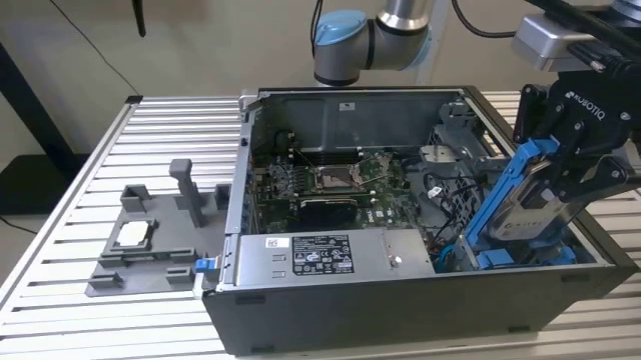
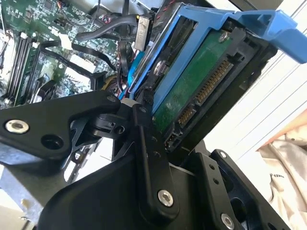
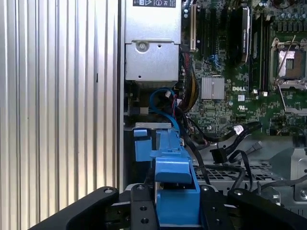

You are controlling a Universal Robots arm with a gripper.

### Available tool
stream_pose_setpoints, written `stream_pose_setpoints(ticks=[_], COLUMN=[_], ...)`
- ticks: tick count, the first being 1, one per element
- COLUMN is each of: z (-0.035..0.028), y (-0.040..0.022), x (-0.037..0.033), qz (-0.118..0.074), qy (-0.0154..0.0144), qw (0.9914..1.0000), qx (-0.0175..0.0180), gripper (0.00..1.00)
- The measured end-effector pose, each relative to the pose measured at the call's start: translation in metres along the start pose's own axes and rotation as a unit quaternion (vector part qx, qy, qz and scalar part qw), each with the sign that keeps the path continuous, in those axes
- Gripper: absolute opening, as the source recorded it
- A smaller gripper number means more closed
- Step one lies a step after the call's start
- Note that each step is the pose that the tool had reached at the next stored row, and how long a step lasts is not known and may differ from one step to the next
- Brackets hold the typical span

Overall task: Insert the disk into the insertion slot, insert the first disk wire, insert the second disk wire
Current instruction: 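Insert the disk into the insertion slot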

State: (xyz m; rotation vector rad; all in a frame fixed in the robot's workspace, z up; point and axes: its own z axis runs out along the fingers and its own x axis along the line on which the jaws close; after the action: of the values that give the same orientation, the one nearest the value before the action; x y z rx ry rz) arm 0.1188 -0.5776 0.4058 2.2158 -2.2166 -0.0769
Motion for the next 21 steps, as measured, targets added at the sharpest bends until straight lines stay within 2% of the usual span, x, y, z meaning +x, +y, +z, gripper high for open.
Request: stream_pose_setpoints(ticks=[12,21], z=[0.0195,0.0212], y=[-0.0009,-0.0009], x=[0.0005,0.0006], qz=[-0.001,-0.001], qy=[-0.0006,-0.0006], qw=[1.00000,1.00000], qx=[0.0000,0.0000], gripper=[0.33,0.33])
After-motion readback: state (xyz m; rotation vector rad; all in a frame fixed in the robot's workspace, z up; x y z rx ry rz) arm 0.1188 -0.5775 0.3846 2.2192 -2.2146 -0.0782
